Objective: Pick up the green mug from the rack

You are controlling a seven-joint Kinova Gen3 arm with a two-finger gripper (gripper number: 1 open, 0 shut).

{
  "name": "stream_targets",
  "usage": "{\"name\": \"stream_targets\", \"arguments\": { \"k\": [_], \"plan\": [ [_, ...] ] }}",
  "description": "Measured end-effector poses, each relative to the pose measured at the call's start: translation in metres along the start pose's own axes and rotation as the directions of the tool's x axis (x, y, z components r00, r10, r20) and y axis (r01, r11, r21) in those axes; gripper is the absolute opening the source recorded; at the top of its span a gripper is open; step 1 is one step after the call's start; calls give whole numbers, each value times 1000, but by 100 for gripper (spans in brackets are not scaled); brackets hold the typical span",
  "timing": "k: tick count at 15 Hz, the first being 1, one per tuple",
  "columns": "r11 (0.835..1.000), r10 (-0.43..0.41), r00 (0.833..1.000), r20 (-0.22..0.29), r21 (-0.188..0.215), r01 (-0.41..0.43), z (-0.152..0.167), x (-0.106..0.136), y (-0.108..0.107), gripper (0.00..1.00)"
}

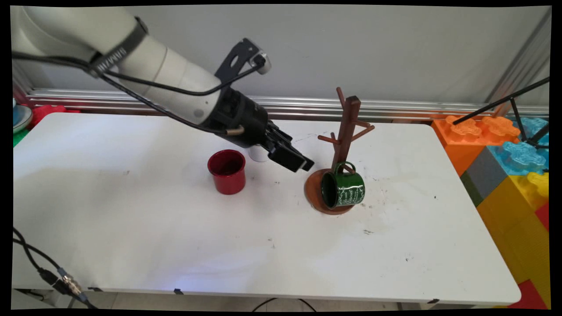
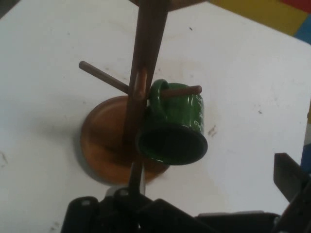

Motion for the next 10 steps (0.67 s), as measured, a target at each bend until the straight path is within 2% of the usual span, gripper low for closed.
{"name": "stream_targets", "arguments": {
  "k": [5, 10],
  "plan": [
    [998, -69, 997, -31, 8, 70, 31, -22, 12, 100],
    [995, -103, 992, -72, 5, 103, 58, -36, 22, 100]
  ]
}}
